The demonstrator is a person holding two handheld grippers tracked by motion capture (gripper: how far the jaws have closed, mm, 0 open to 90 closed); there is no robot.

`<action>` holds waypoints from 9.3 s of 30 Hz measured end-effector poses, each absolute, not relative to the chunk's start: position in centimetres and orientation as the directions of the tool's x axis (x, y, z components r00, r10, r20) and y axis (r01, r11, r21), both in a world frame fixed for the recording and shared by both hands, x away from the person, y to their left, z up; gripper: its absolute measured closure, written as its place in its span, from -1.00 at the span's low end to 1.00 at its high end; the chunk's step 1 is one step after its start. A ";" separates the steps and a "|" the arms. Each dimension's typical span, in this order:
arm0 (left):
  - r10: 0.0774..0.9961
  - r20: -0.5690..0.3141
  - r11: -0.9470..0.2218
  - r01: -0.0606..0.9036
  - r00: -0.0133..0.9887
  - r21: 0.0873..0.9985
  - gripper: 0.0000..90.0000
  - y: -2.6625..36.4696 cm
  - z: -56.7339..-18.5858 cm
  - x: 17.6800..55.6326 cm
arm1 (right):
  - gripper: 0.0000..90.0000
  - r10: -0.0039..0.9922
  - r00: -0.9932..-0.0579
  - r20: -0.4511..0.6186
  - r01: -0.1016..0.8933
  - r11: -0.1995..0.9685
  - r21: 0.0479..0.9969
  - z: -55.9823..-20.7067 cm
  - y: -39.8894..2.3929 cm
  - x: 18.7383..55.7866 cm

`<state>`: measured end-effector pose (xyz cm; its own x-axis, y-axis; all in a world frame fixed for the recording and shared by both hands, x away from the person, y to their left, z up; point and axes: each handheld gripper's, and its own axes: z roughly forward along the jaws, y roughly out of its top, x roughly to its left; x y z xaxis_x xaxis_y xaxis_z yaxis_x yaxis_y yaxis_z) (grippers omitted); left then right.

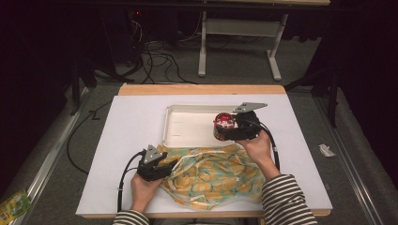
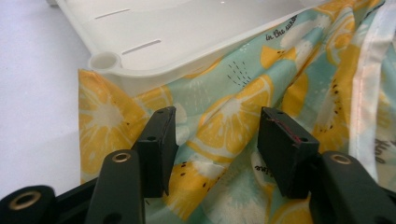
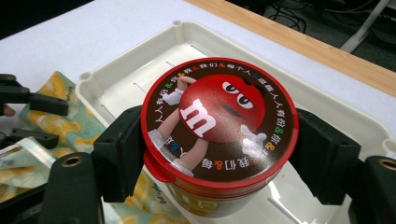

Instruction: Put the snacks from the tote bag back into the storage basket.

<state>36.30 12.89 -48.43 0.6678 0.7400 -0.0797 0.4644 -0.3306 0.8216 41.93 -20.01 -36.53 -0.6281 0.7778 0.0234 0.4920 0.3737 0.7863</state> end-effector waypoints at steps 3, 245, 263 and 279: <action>0.740 -0.081 -0.330 0.465 0.668 0.822 0.06 12.9 -48.4 36.3 | -0.42 0.780 -0.625 0.021 0.496 0.375 0.783 -36.8 -19.9 42.4; 0.710 -0.125 -0.238 0.403 0.693 0.884 0.07 14.6 -46.4 34.3 | 0.12 0.864 -0.476 0.164 0.539 0.139 0.831 -41.5 -29.7 33.8; 0.715 -0.135 -0.213 0.398 0.686 0.892 0.07 16.1 -45.4 33.5 | 0.18 0.892 -0.423 0.156 0.529 0.104 0.842 -42.3 -31.7 31.8; 0.746 -0.142 -0.186 0.408 0.651 0.894 0.07 17.9 -45.0 33.5 | 0.19 0.916 -0.369 0.158 0.536 0.070 0.842 -43.1 -33.6 30.8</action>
